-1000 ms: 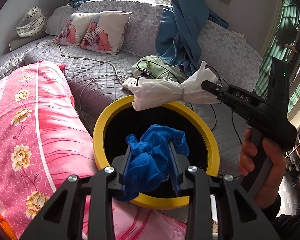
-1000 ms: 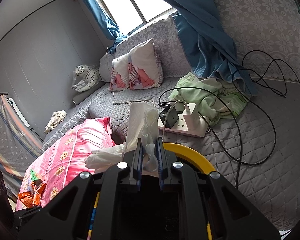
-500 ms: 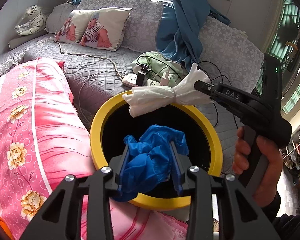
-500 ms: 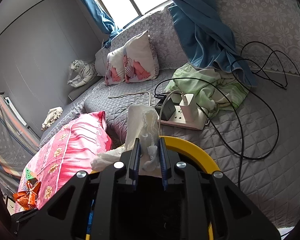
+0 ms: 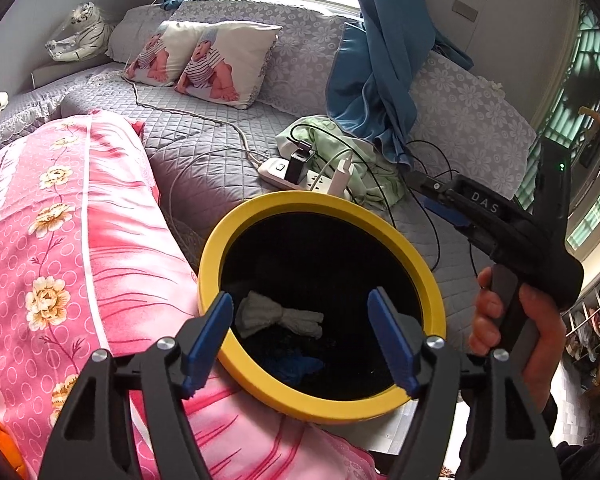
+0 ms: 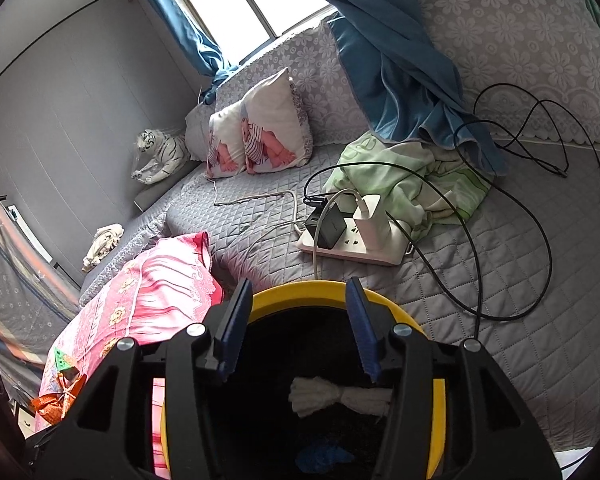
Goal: Collect trash
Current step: 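Open the left tool to drop the glove while the right tool drops the tissue, then move both open tools back toward the trash pile on the bed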
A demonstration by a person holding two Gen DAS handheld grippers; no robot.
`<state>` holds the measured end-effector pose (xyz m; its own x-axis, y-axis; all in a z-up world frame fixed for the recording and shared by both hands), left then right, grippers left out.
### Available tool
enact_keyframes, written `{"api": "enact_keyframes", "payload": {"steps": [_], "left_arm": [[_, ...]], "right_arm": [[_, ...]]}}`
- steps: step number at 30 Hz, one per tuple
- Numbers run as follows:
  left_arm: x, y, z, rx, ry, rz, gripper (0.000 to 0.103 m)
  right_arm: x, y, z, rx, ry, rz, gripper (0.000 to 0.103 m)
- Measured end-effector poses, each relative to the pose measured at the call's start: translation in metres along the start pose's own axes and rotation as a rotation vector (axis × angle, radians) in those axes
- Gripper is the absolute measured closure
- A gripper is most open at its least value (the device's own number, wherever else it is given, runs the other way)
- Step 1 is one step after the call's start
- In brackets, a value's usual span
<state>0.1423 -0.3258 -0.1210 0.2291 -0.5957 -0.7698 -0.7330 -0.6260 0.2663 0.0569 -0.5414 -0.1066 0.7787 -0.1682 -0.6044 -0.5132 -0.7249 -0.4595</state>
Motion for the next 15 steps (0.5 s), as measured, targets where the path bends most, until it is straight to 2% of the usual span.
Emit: {"api": "enact_keyframes", "payload": {"steps": [4,9,15], "left_arm": [[-0.016,-0.007,0.000,-0.018,0.030,-0.002,0.036],[-0.050,-0.019,0.001,-0.020,0.092,-0.057,0.036],[-0.102,-0.057,0.013,-0.082,0.171,-0.095,0.036]], "right_arm": [[-0.004,-0.006,-0.001,-0.009,0.001,-0.016,0.057],[-0.009,-0.024,0.001,-0.046,-0.012,-0.073,0.056],[-0.010,-0.064,0.013,-0.128,-0.051,-0.159,0.051]]}}
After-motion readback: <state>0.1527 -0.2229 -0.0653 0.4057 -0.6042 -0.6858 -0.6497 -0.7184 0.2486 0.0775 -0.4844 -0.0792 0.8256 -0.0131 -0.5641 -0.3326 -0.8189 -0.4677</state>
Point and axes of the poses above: each gripper's, at about its wrist camera, not at the fingertips, and x roughly the way its jaws point, y to its right, z to its underside, the point moved 3 cm from there along x, roughly the way its jaws point, and after that the axes turned 7 degrees about -y, right-handed, at the moved point
